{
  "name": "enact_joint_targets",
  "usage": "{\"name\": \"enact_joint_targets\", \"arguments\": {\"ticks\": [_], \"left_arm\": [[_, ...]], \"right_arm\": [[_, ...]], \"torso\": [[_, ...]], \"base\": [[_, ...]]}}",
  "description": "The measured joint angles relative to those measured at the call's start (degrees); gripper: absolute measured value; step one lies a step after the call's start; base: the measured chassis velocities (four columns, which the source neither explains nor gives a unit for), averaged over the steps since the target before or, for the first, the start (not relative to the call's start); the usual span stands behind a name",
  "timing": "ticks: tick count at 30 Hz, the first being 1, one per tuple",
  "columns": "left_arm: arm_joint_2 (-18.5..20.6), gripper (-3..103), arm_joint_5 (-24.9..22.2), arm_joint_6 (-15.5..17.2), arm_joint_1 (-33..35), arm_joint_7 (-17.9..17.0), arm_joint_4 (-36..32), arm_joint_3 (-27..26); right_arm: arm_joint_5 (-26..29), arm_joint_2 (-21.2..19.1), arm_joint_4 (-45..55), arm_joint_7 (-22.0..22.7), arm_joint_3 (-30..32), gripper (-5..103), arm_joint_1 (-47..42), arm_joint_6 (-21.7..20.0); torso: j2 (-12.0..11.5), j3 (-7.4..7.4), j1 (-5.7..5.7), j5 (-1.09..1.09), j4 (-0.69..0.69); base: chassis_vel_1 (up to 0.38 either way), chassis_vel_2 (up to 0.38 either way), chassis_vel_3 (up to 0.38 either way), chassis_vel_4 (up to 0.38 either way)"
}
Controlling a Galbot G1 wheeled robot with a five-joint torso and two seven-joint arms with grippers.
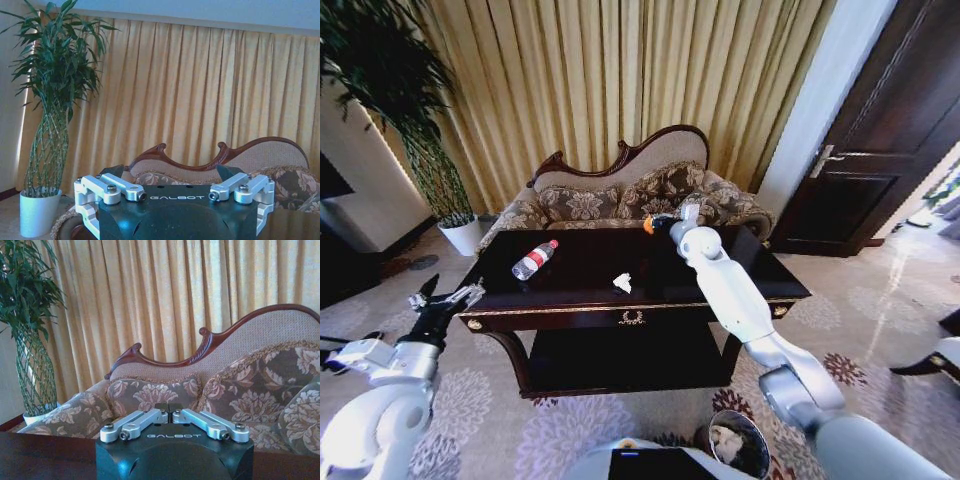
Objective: Move to the front of the table and place the trash on the table into the trash bin.
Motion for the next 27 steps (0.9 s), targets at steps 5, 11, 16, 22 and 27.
{"name": "enact_joint_targets", "arguments": {"ticks": [5, 11, 16, 22, 27], "left_arm": [[0.15, 100, 0.01, 0.0, -0.05, 0.0, -0.02, -0.12], [0.31, 100, -0.14, 0.0, -0.14, 0.0, 0.08, -0.37], [0.17, 100, -0.14, 0.0, -0.55, 0.0, 0.41, 0.11], [0.05, 100, 0.17, 0.02, -0.85, 0.13, 0.47, 0.84], [0.06, 100, 0.24, 0.08, -0.88, 0.15, 0.47, 1.01]], "right_arm": [[0.65, -1.09, 1.26, 0.0, 1.09, 0, -0.03, 0.04], [0.73, -3.72, 2.71, 0.0, 2.78, 0, -0.74, 0.71], [0.45, -7.07, 7.44, 0.0, 5.34, 0, -2.45, 1.12], [0.54, -10.12, 12.26, 0.0, 8.01, 0, -5.36, 1.14], [0.55, -11.06, 13.83, 0.0, 9.91, 0, -7.72, 1.3]], "torso": [[0.0, 0.0, 0.0, 0.0, 0.0], [0.0, 0.0, 0.0, 0.0, 0.0], [0.0, 0.0, 0.0, 0.01, -0.01], [0.0, 0.0, 0.0, 0.0, 0.0], [0.0, 0.0, 0.0, 0.01, 0.0]], "base": [[0.0, 0.0, 0.0, 0.0], [0.0, 0.0, 0.0, 0.0], [0.0, 0.0, 0.0, 0.0], [0.0, 0.0, 0.0, 0.0], [0.0, 0.0, 0.0, 0.0]]}}
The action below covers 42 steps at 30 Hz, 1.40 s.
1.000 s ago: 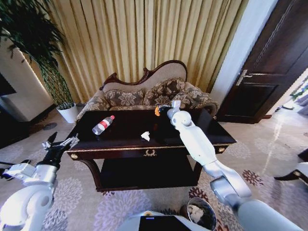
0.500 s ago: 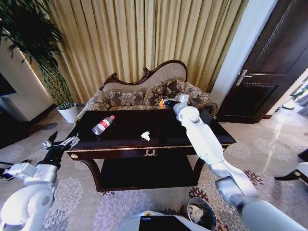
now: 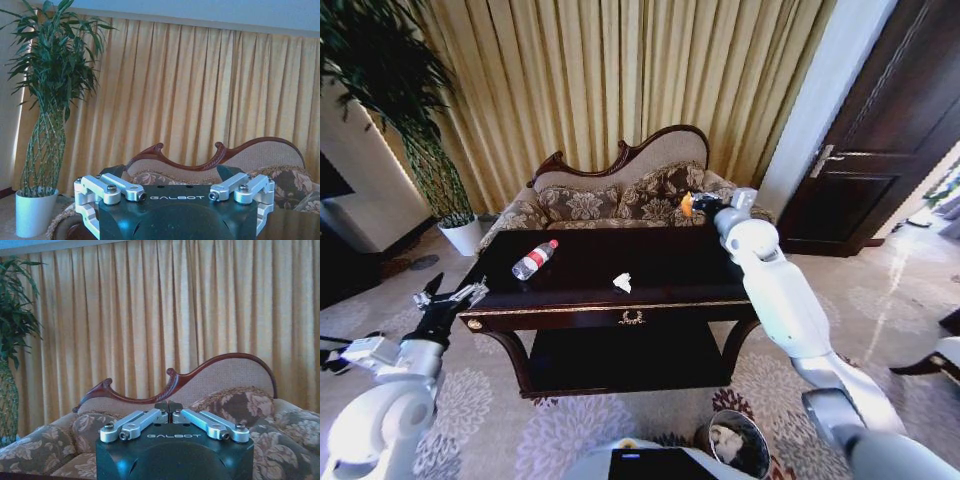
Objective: Move to the front of the table and place the trash on the table into the trash bin.
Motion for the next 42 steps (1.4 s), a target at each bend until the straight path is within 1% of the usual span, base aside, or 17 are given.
{"name": "enact_joint_targets", "arguments": {"ticks": [6, 16, 28, 42], "left_arm": [[0.3, 100, 0.04, 0.12, -0.19, 0.01, -0.07, 0.26], [0.32, 100, 0.08, 0.3, -0.34, 0.0, -0.39, 0.74], [0.1, 100, 0.1, 0.35, -0.34, 0.0, -0.47, 0.7], [-0.28, 100, 0.16, 0.35, -0.05, 0.27, -0.63, 0.7]], "right_arm": [[0.01, -1.35, 1.38, 0.0, 2.33, 0, -2.82, 0.37], [0.15, -2.13, 2.08, 0.0, 3.41, 0, -4.62, 1.02], [0.23, -2.31, 2.56, 0.0, 4.32, 0, -7.09, 1.89], [-0.12, -2.35, 1.75, 0.0, 5.02, 0, -8.78, 2.84]], "torso": [[0.0, 0.0, 0.0, -0.02, 0.0], [0.01, -0.01, 0.0, -0.01, 0.0], [0.0, 0.01, 0.01, -0.01, 0.01], [0.01, -0.01, -0.01, -0.01, 0.0]], "base": [[0.008, -0.007, -0.008, 0.008], [0.055, -0.053, -0.051, 0.056], [0.043, -0.046, -0.043, 0.048], [0.119, -0.122, -0.117, 0.115]]}}
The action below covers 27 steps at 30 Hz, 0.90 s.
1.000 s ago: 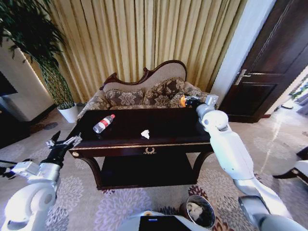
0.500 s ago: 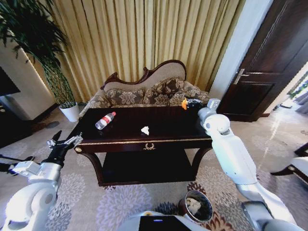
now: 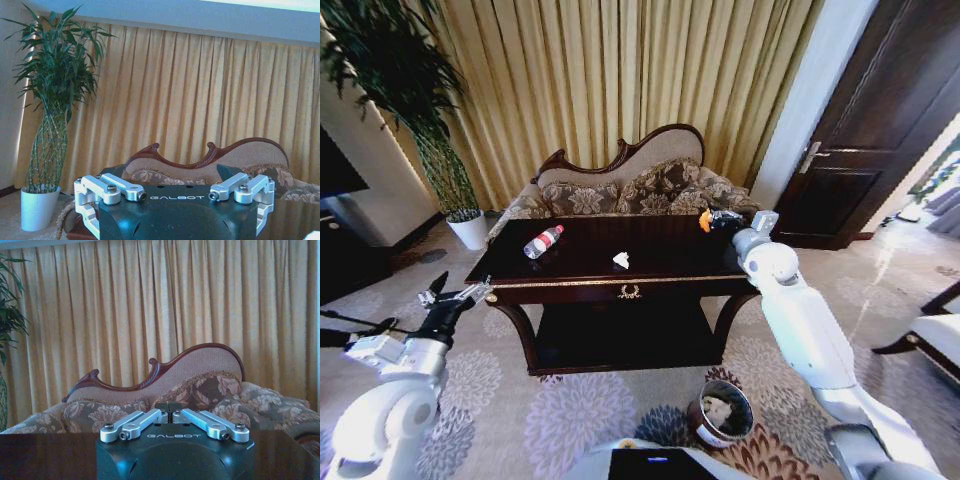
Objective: Move to the front of the table and place the trash on the table into the trash bin.
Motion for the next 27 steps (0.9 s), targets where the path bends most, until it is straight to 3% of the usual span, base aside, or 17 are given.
{"name": "enact_joint_targets", "arguments": {"ticks": [27], "left_arm": [[-0.2, 100, 0.01, -0.23, 0.06, 0.8, 0.27, 0.14]], "right_arm": [[-2.31, -0.05, -2.5, 0.0, 1.64, 0, -4.21, 2.38]], "torso": [[0.0, 0.0, 0.01, 0.0, 0.0]], "base": [[0.118, -0.119, -0.117, 0.12]]}}
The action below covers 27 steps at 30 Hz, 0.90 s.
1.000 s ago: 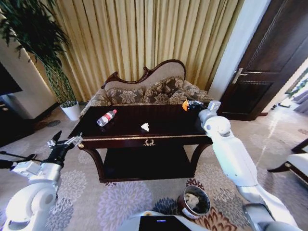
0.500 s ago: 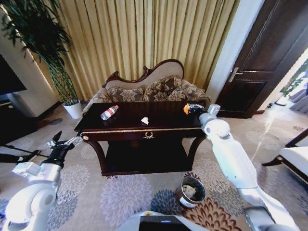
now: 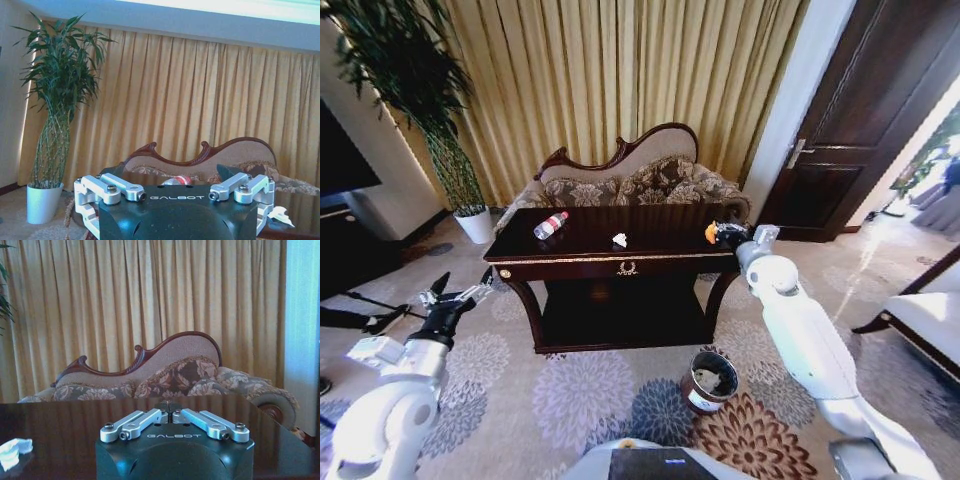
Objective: Move to the front of the table and place the trash on the table into the trash bin.
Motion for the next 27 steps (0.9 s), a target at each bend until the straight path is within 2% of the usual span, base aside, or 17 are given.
{"name": "enact_joint_targets", "arguments": {"ticks": [27], "left_arm": [[-0.1, 100, 0.16, -0.24, -0.2, 0.25, 0.43, 0.51]], "right_arm": [[-3.37, 1.9, -4.63, 0.0, -0.82, 0, -0.73, 2.68]], "torso": [[0.0, 0.0, -0.01, -0.01, 0.0]], "base": [[0.105, -0.104, -0.104, 0.099]]}}
